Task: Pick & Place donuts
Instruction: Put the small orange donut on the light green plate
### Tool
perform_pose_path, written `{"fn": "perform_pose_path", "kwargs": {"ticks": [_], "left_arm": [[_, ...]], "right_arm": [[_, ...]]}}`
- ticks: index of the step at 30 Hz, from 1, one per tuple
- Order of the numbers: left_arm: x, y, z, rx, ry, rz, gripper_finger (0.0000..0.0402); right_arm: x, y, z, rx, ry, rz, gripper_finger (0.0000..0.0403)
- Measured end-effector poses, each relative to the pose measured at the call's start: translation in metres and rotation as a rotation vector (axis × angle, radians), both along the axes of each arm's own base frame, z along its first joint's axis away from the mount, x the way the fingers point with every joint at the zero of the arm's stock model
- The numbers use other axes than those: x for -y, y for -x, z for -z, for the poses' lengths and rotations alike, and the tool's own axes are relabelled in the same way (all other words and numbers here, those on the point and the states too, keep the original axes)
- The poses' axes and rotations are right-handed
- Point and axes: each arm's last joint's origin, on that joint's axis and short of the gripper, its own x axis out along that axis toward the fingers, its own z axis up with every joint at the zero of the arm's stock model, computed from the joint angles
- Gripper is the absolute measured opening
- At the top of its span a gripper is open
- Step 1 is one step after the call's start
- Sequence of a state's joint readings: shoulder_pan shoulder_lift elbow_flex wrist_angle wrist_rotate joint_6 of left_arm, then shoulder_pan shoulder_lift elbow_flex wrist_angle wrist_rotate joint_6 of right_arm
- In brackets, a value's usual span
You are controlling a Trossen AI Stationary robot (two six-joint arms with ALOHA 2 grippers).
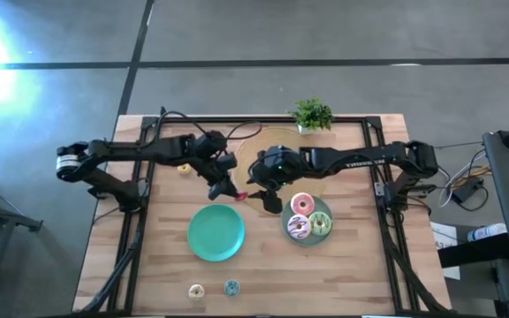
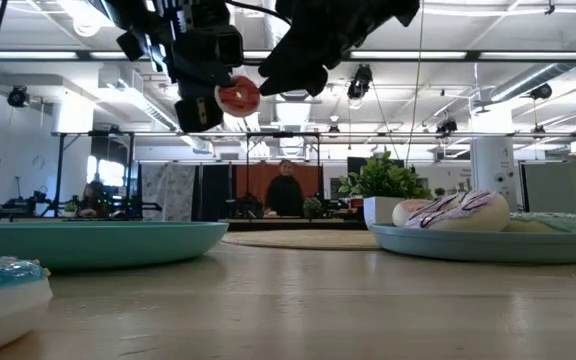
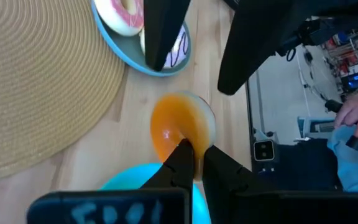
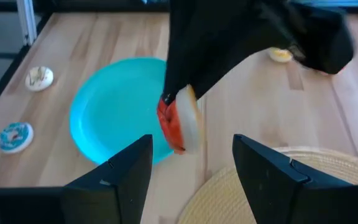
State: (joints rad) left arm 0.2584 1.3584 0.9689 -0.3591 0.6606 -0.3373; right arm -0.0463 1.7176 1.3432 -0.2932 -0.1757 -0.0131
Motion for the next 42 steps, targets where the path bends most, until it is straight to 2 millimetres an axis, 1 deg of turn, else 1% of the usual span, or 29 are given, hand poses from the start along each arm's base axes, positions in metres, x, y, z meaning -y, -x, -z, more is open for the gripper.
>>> {"fn": "perform_pose_path", "kwargs": {"ticks": [6, 13, 18, 23, 25, 30, 34, 36, 39, 42], "left_arm": [[-0.002, -0.006, -0.005, 0.022, -0.014, 0.013, 0.0], [-0.001, -0.006, -0.003, 0.013, -0.007, 0.012, 0.0], [0.0, -0.005, -0.001, -0.013, 0.007, 0.009, 0.0], [0.004, -0.005, 0.001, -0.031, 0.012, 0.023, 0.0], [0.004, -0.005, 0.001, -0.03, 0.012, 0.026, 0.0], [0.004, -0.006, 0.001, -0.024, 0.01, 0.024, 0.0], [0.003, -0.006, 0.002, -0.063, -0.012, -0.05, 0.0003], [0.002, -0.003, 0.004, -0.097, -0.028, -0.078, 0.0016], [0.003, 0.003, 0.007, -0.18, -0.05, -0.11, 0.0048], [0.007, 0.014, 0.01, -0.299, -0.149, -0.179, 0.008]], "right_arm": [[0.0, -0.006, 0.001, 0.029, 0.038, -0.059, 0.0215], [-0.002, -0.016, 0.017, -0.01, -0.059, -0.069, 0.0215], [-0.002, -0.019, 0.014, -0.001, -0.069, -0.06, 0.0208], [-0.002, -0.02, 0.015, -0.004, -0.074, -0.054, 0.0173], [-0.002, -0.02, 0.016, -0.007, -0.083, -0.047, 0.0153], [-0.002, -0.023, 0.024, -0.034, -0.116, -0.029, 0.0097], [-0.002, -0.024, 0.027, -0.052, -0.162, -0.028, 0.0053], [-0.001, -0.025, 0.031, -0.061, -0.174, -0.018, 0.0036], [-0.002, -0.026, 0.036, -0.087, -0.213, 0.002, 0.002], [-0.004, -0.028, 0.042, -0.116, -0.275, 0.02, 0.0016]]}}
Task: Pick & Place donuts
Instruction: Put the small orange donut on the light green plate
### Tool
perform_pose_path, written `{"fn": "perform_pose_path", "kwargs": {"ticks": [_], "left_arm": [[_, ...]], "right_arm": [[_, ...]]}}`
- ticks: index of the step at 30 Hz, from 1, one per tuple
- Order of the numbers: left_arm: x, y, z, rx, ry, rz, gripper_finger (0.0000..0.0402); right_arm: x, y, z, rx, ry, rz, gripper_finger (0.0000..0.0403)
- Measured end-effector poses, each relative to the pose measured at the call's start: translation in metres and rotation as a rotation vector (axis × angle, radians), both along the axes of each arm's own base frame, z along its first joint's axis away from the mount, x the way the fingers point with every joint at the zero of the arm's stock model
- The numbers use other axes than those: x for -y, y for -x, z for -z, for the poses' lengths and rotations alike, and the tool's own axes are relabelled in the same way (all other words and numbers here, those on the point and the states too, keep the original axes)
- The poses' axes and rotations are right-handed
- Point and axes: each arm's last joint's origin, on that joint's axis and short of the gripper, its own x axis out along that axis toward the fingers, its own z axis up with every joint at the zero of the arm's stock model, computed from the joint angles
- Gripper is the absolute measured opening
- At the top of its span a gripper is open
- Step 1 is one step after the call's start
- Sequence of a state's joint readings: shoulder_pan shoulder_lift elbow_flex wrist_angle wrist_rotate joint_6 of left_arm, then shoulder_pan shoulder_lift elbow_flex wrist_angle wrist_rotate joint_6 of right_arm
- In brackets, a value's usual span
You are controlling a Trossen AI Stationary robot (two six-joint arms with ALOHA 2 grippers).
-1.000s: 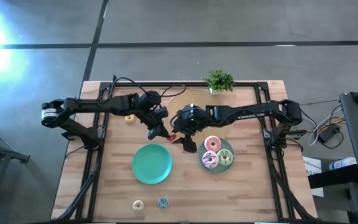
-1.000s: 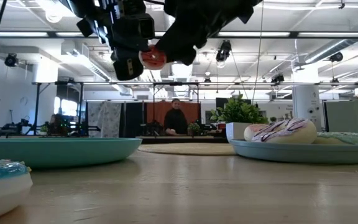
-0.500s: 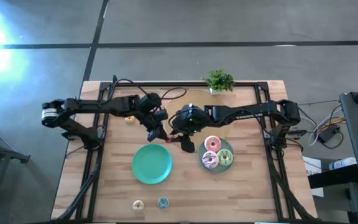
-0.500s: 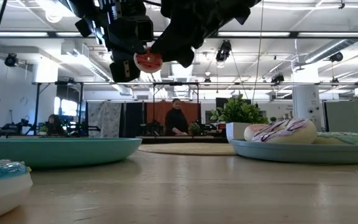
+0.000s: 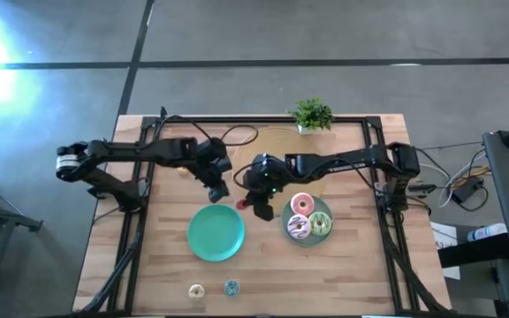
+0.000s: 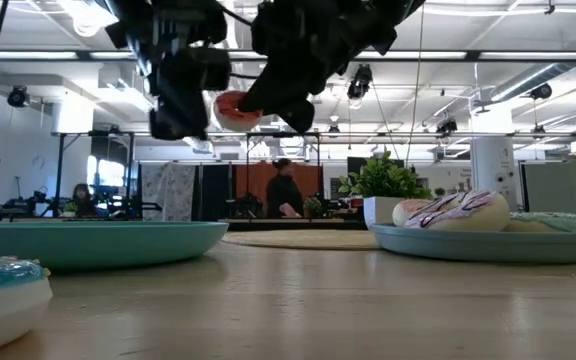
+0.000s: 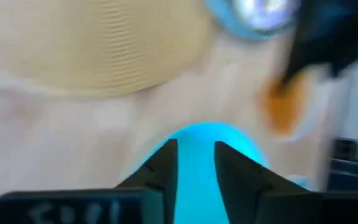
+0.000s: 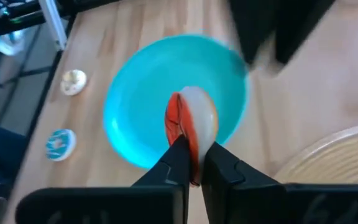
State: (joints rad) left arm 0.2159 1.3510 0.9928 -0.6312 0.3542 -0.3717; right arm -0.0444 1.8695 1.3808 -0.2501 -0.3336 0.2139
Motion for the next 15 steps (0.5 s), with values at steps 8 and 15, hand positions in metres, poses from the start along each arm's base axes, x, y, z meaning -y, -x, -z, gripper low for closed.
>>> {"fn": "perform_pose_path", "kwargs": {"ticks": [8, 15], "left_arm": [[0.033, 0.032, -0.021, -0.095, -0.317, -0.135, 0.0113], [0.064, 0.062, -0.044, 0.007, -0.45, -0.247, 0.0114]], "right_arm": [[-0.003, -0.019, 0.033, -0.081, -0.271, 0.098, 0.0032], [-0.024, -0.044, 0.08, -0.165, -0.45, 0.121, 0.0044]]}}
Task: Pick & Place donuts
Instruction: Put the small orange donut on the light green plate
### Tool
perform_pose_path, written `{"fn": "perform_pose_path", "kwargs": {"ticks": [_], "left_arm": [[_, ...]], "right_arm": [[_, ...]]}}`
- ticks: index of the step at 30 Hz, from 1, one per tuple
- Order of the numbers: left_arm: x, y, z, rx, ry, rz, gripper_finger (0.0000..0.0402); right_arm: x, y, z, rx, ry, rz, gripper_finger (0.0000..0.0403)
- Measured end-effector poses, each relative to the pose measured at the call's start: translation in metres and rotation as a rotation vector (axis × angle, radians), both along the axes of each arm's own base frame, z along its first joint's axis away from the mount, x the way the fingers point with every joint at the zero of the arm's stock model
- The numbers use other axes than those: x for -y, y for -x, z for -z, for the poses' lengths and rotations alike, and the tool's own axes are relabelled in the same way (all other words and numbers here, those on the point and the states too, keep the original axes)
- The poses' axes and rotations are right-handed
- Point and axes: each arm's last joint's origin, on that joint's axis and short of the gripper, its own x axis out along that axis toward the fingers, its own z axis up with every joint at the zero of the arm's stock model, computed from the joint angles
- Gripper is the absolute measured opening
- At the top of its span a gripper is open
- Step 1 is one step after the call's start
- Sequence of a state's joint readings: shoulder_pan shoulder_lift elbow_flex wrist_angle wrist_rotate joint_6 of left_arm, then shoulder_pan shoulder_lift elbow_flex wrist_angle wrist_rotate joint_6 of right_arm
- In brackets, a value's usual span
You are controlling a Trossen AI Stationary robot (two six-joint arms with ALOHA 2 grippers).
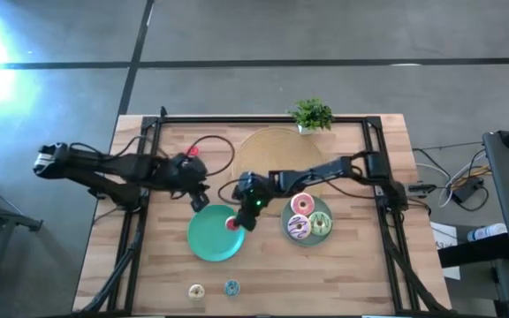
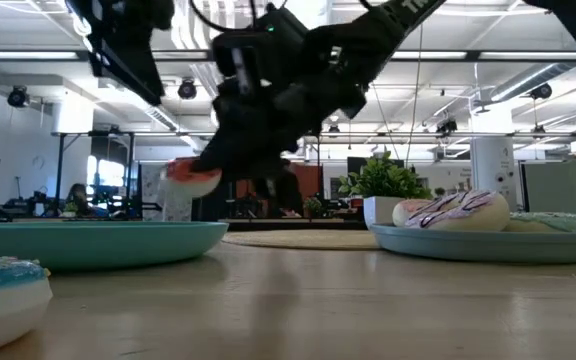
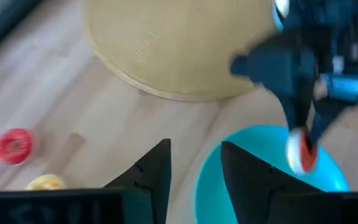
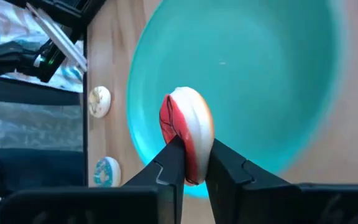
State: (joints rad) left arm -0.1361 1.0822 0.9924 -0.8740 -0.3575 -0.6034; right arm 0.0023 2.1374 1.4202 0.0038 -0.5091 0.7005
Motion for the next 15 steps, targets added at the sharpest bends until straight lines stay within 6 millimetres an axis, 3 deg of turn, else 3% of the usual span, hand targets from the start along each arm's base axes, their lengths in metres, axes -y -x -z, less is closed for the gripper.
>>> {"fn": "perform_pose_path", "kwargs": {"ticks": [8, 15], "left_arm": [[0.015, 0.029, 0.0, 0.018, -0.051, -0.084, 0.0114], [0.02, 0.035, 0.018, 0.006, -0.022, -0.102, 0.0114]], "right_arm": [[-0.026, -0.026, 0.007, -0.056, -0.016, -0.024, 0.0051], [-0.032, -0.036, 0.016, -0.195, 0.019, -0.058, 0.0105]]}}
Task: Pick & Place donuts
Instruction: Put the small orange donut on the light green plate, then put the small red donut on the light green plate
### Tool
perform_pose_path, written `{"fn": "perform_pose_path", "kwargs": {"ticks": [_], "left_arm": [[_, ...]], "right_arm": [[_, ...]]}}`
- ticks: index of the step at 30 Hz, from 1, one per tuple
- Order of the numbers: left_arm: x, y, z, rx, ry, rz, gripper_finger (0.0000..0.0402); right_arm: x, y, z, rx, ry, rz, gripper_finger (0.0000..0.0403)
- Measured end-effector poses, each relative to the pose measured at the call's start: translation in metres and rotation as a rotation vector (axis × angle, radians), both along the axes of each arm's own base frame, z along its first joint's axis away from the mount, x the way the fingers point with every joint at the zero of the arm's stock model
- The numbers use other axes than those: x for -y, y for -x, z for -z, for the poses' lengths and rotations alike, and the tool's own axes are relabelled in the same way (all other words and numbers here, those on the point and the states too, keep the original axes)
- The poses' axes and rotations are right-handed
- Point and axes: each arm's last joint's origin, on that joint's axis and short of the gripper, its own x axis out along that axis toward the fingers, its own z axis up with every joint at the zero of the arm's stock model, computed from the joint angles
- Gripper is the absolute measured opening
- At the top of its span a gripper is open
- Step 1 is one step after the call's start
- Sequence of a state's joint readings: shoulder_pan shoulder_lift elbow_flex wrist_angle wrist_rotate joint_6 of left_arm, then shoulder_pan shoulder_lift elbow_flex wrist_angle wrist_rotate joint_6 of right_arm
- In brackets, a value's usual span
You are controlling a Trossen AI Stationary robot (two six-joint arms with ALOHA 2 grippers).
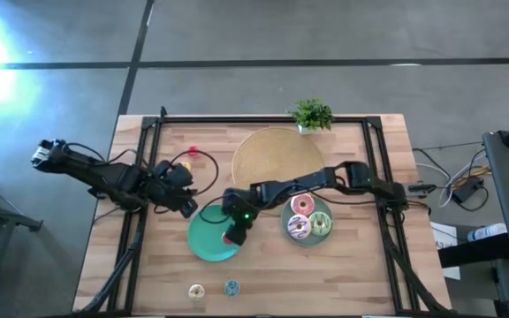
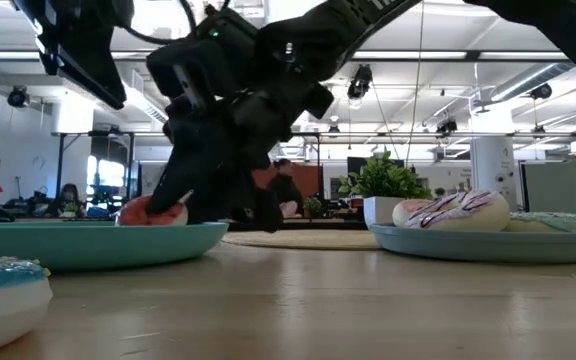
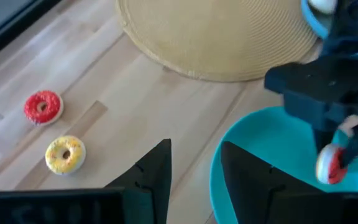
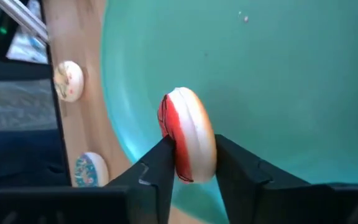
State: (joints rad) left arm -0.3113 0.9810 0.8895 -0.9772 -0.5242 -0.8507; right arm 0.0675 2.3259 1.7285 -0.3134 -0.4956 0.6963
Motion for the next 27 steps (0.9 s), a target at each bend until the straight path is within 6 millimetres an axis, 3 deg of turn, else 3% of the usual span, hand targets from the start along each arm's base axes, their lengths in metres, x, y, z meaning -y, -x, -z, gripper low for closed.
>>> {"fn": "perform_pose_path", "kwargs": {"ticks": [3, 9, 14, 19, 23, 27], "left_arm": [[0.001, 0.002, 0.007, -0.013, 0.005, -0.012, 0.0114], [0.002, 0.003, 0.011, -0.02, 0.01, -0.018, 0.0114], [0.0, 0.005, 0.011, -0.019, 0.0, -0.03, 0.0114], [-0.007, 0.014, 0.01, -0.028, 0.001, -0.128, 0.0114], [-0.026, 0.015, 0.012, -0.068, -0.024, -0.234, 0.0114], [-0.065, 0.009, 0.016, -0.161, -0.044, -0.32, 0.0114]], "right_arm": [[0.0, -0.002, -0.007, -0.003, 0.028, -0.02, 0.0134], [0.001, 0.004, -0.023, -0.029, 0.258, -0.035, 0.0175], [0.002, 0.011, -0.034, -0.063, 0.404, -0.093, 0.0196], [0.007, 0.022, -0.061, -0.033, 0.557, -0.094, 0.0203], [0.013, 0.031, -0.087, -0.006, 0.675, -0.035, 0.0203], [0.028, 0.038, -0.104, -0.015, 0.68, 0.031, 0.0203]]}}
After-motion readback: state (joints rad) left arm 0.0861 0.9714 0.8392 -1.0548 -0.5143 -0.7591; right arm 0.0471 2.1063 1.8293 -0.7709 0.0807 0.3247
